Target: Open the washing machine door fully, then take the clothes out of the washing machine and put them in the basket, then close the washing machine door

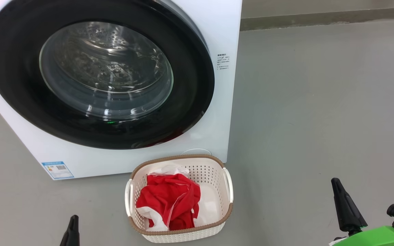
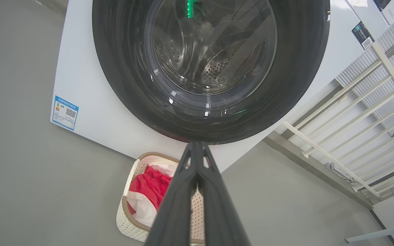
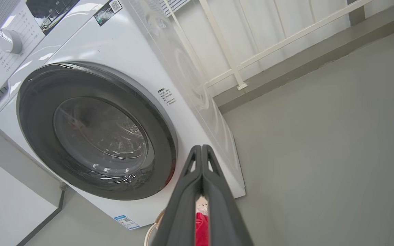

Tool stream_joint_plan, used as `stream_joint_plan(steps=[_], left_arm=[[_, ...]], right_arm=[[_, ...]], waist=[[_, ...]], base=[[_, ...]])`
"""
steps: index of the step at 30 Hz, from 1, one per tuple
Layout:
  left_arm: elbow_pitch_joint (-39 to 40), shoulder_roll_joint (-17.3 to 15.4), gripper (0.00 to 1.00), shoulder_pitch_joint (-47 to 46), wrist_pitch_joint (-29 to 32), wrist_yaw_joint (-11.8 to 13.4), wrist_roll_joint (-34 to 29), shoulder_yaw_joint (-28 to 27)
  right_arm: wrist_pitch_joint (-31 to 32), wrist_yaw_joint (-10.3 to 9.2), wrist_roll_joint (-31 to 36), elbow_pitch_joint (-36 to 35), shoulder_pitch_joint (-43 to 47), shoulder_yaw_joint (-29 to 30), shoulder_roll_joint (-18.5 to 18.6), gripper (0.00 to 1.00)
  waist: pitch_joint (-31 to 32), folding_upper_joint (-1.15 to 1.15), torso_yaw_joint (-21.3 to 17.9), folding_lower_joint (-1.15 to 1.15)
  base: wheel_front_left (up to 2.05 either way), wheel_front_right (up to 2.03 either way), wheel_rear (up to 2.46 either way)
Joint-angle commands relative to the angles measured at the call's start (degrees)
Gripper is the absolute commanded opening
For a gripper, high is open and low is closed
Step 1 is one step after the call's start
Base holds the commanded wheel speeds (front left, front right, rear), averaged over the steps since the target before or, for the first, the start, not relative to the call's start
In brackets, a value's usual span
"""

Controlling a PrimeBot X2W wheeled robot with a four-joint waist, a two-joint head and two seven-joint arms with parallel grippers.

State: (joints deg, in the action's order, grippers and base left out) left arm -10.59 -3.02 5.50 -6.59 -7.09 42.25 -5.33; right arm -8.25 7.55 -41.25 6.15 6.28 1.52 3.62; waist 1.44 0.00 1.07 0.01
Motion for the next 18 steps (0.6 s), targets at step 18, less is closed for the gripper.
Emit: stream_joint_plan(steps=[18], left_arm=[[0.0,-0.4,0.0,-4.6,3.2,-0.2,12.5,-0.8]], right_arm=[[3.1,-0.03,-13.3,0.9,-5.0,0.7,0.9,0.0]], waist=[[-0.4,0.0,-0.3,-0.01]], base=[[0.0,0.0,0.0]])
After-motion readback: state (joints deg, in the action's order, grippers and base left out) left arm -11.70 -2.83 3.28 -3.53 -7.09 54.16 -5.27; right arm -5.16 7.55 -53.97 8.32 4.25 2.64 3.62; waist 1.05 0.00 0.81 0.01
